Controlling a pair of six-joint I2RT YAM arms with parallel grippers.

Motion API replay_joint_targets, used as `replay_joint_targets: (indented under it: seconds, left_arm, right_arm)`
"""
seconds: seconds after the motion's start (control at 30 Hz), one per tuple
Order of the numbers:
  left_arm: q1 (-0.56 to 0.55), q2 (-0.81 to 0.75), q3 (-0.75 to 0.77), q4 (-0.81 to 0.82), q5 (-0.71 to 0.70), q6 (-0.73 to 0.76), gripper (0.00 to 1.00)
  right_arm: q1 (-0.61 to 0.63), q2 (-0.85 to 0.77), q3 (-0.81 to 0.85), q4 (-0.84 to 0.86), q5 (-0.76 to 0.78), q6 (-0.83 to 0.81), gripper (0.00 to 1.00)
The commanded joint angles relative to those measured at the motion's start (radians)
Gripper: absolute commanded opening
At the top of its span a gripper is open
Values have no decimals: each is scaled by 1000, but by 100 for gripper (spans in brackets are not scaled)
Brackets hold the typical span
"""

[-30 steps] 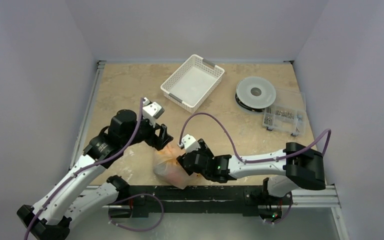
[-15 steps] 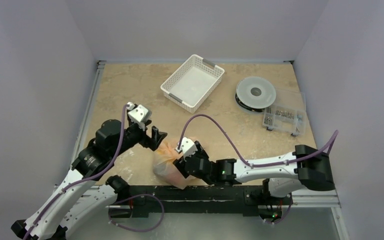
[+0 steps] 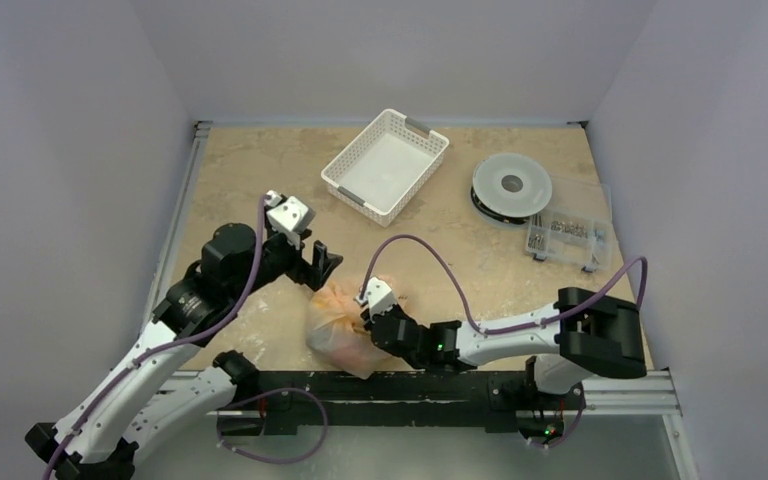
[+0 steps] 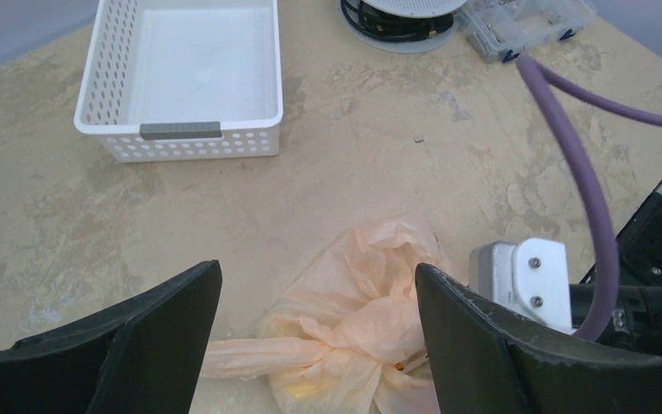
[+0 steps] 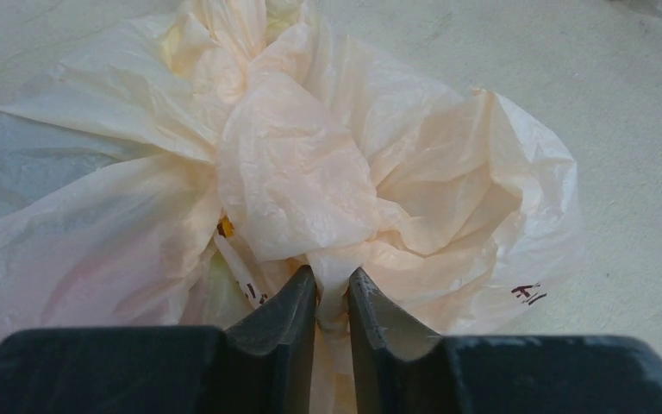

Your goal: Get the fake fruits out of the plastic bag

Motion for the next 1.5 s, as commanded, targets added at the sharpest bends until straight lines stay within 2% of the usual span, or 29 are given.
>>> replay_joint_targets:
  seconds: [0.0, 0.1, 0.27, 0.4, 0.53, 0.9, 1.03, 1.13, 1.33, 1.47]
  left_arm:
    - [-7, -15, -64, 34, 60, 51, 82]
    - [-8, 0, -63, 0, 117, 57, 79]
    - [-40, 96, -44, -18, 257, 62, 76]
    - [-72, 192, -5, -79, 301, 77, 70]
    - [-105, 244, 2, -101, 319, 81, 70]
    - [-126, 342, 23, -126, 94, 83, 64]
    - [-126, 443, 61, -156, 130, 119, 65]
    - [-126, 497, 77, -164, 212, 123, 63]
    - [-126, 516, 90, -172, 246, 115, 34]
    - [-126, 471, 79, -160, 211, 115, 7]
  right_arm:
    - [-35, -92, -37, 74, -45, 55, 12]
    - [-119, -166, -62, 75, -172, 100, 0]
    - [-305, -281, -97, 120, -546, 150, 0]
    - [-415, -340, -97, 100, -704, 189, 0]
    - [-503, -349, -89, 106, -879, 216, 0]
    - [-578, -365, -78, 68, -1022, 157, 0]
    - [-580, -376, -73, 57, -1040, 139, 0]
    - [-584, -382, -64, 48, -1044, 137, 0]
    - [-590, -408, -49, 13, -1019, 130, 0]
    - [-592, -412, -46, -8, -991, 134, 0]
